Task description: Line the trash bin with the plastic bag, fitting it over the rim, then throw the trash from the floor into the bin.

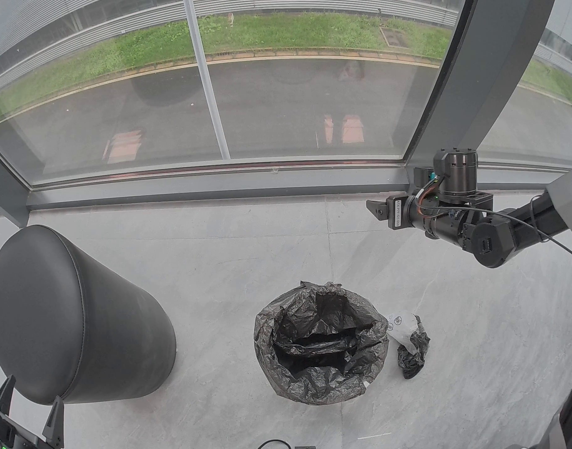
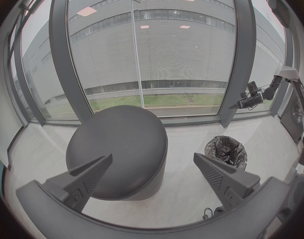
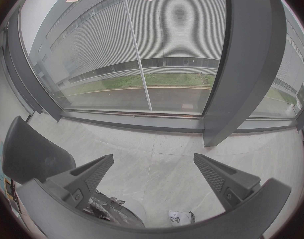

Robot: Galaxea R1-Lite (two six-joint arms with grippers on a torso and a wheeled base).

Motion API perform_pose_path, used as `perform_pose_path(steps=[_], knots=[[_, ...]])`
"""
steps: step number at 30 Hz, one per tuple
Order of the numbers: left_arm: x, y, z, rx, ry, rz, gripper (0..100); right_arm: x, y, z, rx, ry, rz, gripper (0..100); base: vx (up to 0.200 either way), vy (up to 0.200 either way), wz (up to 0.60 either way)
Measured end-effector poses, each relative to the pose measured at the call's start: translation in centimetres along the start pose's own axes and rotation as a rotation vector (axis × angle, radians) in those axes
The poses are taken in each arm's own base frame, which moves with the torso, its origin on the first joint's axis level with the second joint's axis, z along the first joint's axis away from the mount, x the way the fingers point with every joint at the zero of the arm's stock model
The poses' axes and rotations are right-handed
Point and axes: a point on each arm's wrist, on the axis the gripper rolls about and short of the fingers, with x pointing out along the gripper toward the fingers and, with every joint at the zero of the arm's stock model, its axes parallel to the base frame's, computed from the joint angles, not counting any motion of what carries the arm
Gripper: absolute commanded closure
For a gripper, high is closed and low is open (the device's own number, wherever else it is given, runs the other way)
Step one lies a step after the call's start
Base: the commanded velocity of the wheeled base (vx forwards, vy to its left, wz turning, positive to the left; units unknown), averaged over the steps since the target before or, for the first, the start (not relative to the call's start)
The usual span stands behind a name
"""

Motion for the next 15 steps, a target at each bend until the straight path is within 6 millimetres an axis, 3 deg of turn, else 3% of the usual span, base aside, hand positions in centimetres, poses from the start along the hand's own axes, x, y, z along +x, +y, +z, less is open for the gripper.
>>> perform_pose_path(steps=[7,15], knots=[[0.0,-0.1,0.0,0.065,0.002,-0.043,0,4.5,-0.6,-1.5,-0.015,0.043,-0.024,0,0.0,0.0,0.0],[-0.1,-0.1,0.1,-0.113,0.001,-0.034,0,8.0,-2.8,-4.9,-0.069,0.16,-0.049,0,0.0,0.0,0.0]])
